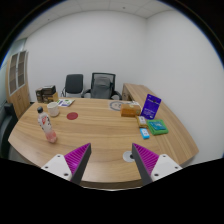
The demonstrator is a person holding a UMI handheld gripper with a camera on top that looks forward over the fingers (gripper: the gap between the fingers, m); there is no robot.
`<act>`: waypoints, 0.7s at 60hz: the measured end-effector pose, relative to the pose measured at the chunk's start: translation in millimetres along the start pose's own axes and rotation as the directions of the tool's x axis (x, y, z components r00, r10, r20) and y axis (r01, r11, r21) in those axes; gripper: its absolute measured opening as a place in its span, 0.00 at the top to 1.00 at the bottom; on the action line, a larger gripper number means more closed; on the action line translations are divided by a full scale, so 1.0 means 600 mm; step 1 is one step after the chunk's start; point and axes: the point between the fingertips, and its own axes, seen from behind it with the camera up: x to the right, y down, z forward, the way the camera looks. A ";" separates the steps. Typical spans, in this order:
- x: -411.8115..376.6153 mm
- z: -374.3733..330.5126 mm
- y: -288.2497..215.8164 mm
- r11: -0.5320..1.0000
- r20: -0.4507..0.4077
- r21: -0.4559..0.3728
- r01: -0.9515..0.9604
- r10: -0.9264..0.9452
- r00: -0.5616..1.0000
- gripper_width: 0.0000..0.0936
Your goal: Pour water
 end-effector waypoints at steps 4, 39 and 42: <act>-0.006 0.002 0.012 1.000 -0.003 -0.013 0.004 -0.004 1.000 0.09; -0.398 0.040 0.078 0.997 0.089 0.075 -0.014 0.007 0.996 0.09; -0.443 0.059 0.068 0.996 0.111 0.089 -0.014 0.004 0.994 0.09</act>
